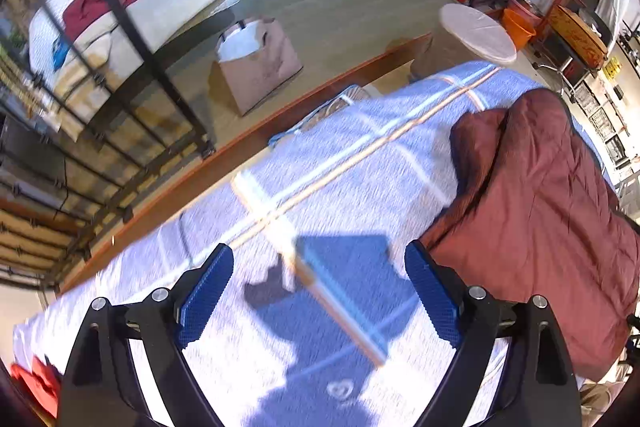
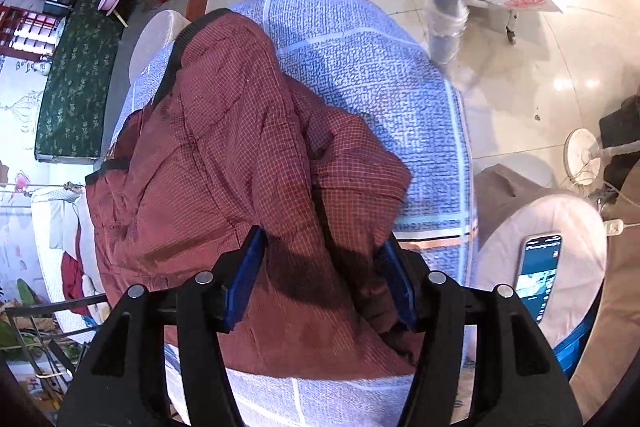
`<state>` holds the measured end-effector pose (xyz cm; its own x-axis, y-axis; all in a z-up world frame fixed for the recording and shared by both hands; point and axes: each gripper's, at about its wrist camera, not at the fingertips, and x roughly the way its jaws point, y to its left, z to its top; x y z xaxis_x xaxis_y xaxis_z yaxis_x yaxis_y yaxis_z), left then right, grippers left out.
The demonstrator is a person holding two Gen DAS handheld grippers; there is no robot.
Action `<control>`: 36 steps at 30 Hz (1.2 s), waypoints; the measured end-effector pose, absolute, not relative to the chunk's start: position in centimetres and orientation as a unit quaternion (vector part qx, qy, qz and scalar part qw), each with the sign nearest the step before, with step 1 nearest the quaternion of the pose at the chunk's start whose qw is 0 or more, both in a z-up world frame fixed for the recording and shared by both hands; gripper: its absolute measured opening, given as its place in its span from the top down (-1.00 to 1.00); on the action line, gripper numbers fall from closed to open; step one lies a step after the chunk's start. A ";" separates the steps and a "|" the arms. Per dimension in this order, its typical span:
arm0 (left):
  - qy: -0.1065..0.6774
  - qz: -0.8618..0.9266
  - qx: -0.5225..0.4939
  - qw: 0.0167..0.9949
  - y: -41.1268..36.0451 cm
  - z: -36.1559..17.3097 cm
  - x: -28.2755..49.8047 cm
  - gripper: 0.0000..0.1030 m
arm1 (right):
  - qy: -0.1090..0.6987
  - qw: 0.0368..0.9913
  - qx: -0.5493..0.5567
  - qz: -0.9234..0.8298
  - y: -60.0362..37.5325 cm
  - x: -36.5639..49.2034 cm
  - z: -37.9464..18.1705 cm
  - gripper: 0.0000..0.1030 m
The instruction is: Fold large clothes
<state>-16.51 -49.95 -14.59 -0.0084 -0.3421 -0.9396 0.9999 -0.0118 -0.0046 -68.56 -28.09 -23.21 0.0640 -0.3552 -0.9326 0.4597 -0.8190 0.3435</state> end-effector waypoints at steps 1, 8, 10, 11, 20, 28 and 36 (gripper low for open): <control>0.407 -0.581 0.408 0.574 -49.2 -14.6 -16.3 -0.66 | 0.045 0.298 0.662 -0.686 -27.9 -68.5 -22.9 -0.13; 0.422 -0.575 0.432 0.552 -43.0 -16.3 -18.4 -0.66 | 0.081 0.312 0.647 -0.691 -27.0 -67.3 -21.1 -0.24; 0.426 -0.576 0.442 0.540 -41.0 -16.8 -19.7 -0.66 | 0.096 0.313 0.646 -0.690 -26.5 -66.5 -20.8 -0.24; 0.428 -0.577 0.444 0.535 -40.2 -16.9 -20.3 -0.66 | 0.101 0.315 0.647 -0.687 -26.4 -66.2 -20.8 -0.24; 0.377 -0.617 0.494 0.483 -34.5 -14.0 -28.5 -0.83 | 0.229 0.376 0.606 -0.663 -26.9 -58.1 -19.6 -0.71; 0.272 -0.652 0.493 0.507 -32.9 -8.4 -32.8 -0.87 | 0.322 0.429 0.524 -0.662 -28.5 -51.2 -15.9 -0.71; 0.247 -0.656 0.526 0.480 -32.3 -6.5 -34.7 -0.87 | 0.334 0.435 0.492 -0.676 -28.9 -48.3 -12.5 -0.71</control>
<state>-34.73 -32.29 -6.51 0.0156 -0.3701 -0.9289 0.8912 -0.4160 0.1808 -48.28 -28.94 -12.50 -0.1368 -0.2596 -0.9560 0.9175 -0.3971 -0.0234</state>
